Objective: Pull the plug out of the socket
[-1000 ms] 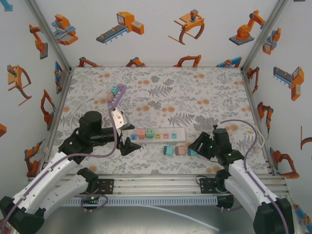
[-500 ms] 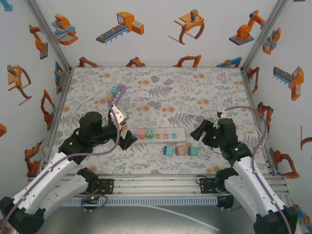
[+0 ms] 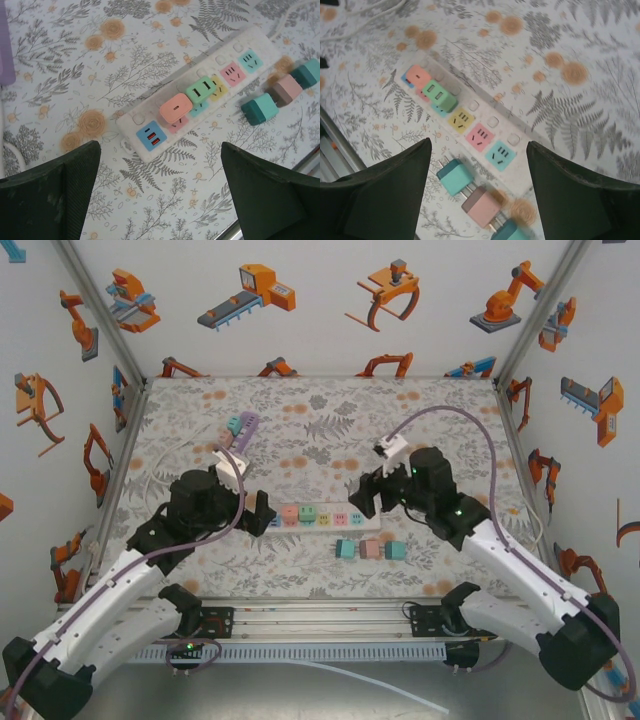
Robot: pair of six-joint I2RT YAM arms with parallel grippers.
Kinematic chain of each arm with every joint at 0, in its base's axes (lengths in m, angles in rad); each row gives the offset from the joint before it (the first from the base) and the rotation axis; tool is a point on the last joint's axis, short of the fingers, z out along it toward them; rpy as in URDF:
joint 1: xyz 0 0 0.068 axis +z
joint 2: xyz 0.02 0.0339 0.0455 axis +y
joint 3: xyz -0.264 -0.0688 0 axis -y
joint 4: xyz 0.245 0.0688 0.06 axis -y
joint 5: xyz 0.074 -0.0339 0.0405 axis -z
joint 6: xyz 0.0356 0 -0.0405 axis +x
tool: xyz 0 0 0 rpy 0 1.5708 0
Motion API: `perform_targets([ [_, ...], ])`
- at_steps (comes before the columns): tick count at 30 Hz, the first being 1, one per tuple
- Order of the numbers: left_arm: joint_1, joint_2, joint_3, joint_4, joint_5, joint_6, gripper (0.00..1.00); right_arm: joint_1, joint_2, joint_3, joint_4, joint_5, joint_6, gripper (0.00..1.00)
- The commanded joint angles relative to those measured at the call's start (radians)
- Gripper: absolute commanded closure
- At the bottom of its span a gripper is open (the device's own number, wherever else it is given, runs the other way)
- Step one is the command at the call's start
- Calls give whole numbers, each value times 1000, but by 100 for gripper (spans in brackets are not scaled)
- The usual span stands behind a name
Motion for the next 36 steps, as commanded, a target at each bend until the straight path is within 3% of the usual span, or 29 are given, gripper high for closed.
perform_targets([
  [1, 35, 20, 2, -11, -56, -153, 0, 63, 71, 67, 47, -90, -284, 30],
  [7, 99, 113, 53, -120, -80, -299, 1, 154, 220, 109, 95, -173, -577, 29],
  [13, 121, 214, 79, -141, -85, -354, 8, 182, 388, 176, 86, -196, -741, 30],
  [27, 133, 423, 73, -23, -35, -379, 24, 211, 675, 291, 69, -250, -740, 40],
  [36, 133, 513, 41, 51, -15, -392, 34, 220, 743, 314, 65, -255, -724, 55],
])
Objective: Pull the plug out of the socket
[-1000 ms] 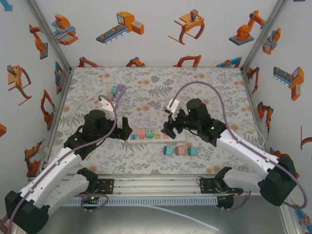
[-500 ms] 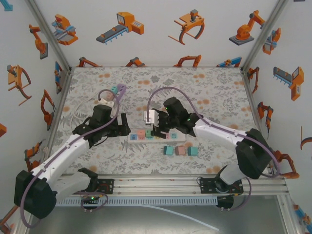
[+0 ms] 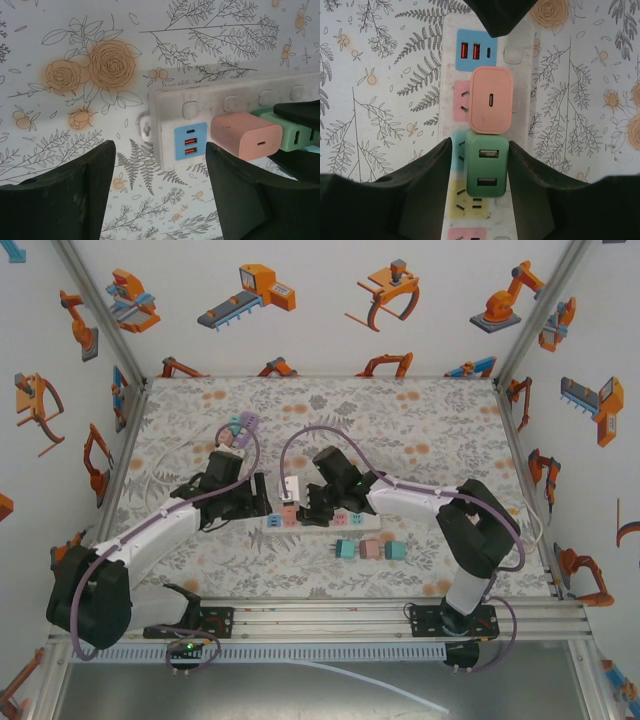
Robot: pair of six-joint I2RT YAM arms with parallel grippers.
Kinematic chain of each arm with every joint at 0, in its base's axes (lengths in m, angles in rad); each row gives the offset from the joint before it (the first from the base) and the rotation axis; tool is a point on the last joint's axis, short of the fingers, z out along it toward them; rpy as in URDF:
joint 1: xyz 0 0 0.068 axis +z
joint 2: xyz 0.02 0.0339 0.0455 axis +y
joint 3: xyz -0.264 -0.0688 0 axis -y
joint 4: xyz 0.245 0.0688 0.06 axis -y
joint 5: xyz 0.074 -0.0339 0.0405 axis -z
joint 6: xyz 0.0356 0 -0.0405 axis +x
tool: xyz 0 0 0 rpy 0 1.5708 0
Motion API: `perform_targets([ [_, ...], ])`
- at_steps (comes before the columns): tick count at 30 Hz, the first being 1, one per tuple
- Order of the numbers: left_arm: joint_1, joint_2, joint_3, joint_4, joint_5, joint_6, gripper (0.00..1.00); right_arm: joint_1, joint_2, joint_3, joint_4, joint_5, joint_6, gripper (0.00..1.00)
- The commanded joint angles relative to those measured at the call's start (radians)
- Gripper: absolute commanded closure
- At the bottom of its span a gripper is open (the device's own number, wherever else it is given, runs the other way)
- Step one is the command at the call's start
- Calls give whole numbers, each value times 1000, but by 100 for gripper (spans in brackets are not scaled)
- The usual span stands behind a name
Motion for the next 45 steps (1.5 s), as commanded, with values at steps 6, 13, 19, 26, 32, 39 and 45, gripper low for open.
perform_targets([
  [6, 5, 89, -8, 53, 55, -9, 36, 5, 7, 42, -13, -15, 4, 61],
  [13, -2, 150, -11, 42, 73, -8, 45, 5, 14, 57, -30, -20, 4, 69],
  [19, -6, 171, -14, 6, 57, -1, 51, 4, 12, 69, -34, -14, 4, 69],
  [26, -22, 180, -29, -38, -7, 19, 54, 5, -5, 76, -17, -25, 33, 70],
  [32, -37, 193, -31, -64, -64, 27, 54, 1, -30, 76, -4, -33, 48, 72],
  [39, -48, 200, -25, -77, -94, 23, 55, 0, -58, 70, -4, -30, 55, 73],
  [45, -58, 201, -15, -85, -106, 21, 55, 0, -91, 55, -3, -26, 60, 73],
])
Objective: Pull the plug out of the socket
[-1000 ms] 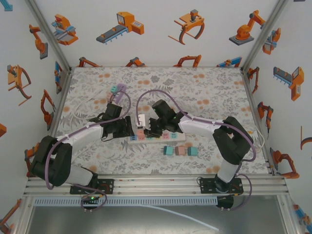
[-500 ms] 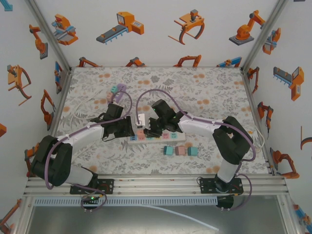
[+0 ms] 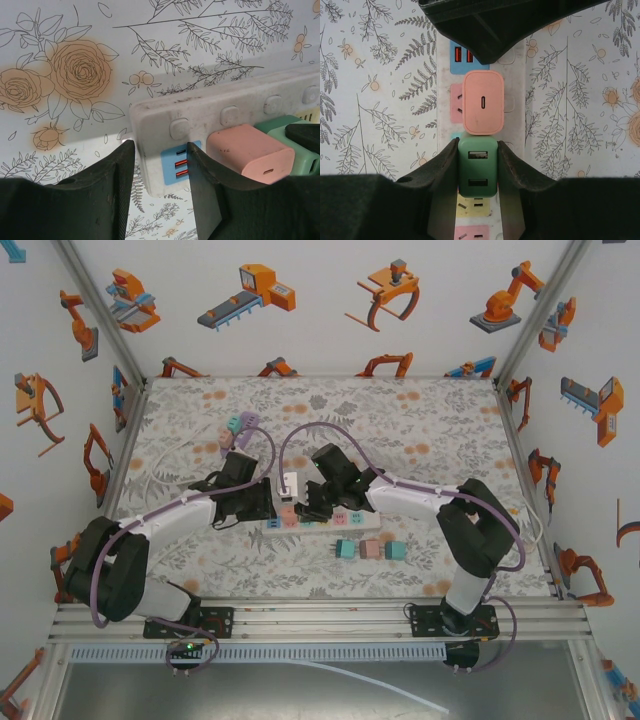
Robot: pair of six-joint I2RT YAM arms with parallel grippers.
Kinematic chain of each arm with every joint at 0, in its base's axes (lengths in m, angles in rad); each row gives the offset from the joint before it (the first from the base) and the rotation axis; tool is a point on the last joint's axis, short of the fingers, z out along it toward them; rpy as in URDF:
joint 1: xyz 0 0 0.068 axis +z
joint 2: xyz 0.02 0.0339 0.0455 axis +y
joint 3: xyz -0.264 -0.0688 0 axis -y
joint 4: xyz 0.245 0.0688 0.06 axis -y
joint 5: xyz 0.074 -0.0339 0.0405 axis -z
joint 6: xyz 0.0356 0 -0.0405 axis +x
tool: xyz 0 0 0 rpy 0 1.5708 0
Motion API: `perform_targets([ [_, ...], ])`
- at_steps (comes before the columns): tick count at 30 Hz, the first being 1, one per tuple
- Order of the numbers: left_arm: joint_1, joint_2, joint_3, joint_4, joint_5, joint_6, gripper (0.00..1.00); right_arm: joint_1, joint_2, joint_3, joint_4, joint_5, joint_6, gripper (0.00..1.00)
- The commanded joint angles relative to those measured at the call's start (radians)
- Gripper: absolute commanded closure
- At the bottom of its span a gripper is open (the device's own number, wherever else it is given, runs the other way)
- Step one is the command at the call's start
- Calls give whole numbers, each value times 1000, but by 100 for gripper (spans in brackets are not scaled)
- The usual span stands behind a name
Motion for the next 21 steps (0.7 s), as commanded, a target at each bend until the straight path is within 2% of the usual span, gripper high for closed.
perform_targets([
  [1, -5, 47, -32, -147, -107, 31, 55, 0, -93, 20, 31, -28, 15, 73],
  [12, -11, 25, 2, -160, -95, 44, 54, -2, -166, -26, 55, -3, 61, 74],
  [15, -10, -3, 29, -162, -77, 55, 53, -2, -208, -29, 77, 53, 178, 75],
  [21, -10, -109, 85, -173, -47, 61, 51, -5, -324, -32, 57, 267, 566, 75],
])
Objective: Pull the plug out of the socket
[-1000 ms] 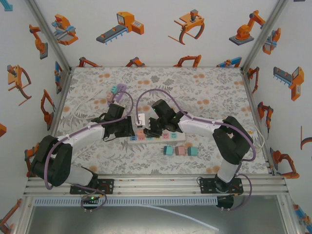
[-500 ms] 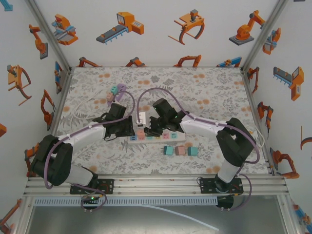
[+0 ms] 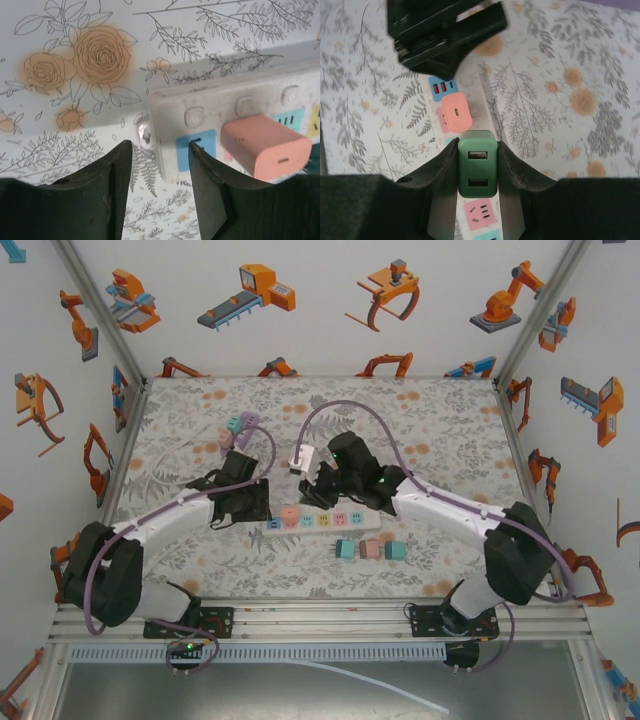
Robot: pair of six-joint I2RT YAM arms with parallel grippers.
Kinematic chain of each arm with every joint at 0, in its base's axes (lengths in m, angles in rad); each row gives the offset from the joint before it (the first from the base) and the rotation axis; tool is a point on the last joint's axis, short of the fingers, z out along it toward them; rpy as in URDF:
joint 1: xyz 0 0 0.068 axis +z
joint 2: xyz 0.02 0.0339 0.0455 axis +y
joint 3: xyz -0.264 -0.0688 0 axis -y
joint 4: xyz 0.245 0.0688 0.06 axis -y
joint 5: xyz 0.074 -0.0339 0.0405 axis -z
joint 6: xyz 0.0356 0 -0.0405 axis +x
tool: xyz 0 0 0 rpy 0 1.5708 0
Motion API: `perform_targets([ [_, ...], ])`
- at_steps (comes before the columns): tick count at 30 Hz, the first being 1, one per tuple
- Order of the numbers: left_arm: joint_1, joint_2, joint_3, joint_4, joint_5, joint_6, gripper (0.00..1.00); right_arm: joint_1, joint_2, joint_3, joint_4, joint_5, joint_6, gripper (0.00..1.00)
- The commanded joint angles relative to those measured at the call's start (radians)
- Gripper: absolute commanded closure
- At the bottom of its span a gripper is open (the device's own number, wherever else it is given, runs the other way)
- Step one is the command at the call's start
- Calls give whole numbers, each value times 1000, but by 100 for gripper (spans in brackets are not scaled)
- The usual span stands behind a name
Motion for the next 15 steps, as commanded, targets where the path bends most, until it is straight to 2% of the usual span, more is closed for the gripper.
perform_targets([
  [1, -2, -80, 57, -54, 5, 33, 50, -5, -107, -20, 24, 148, 294, 75],
  [6, -3, -182, 77, -51, 73, 65, 49, -46, -221, -68, -24, 277, 610, 74],
  [15, -38, -414, 44, 52, 319, 113, 46, -307, -373, -211, -43, 127, 1047, 73],
])
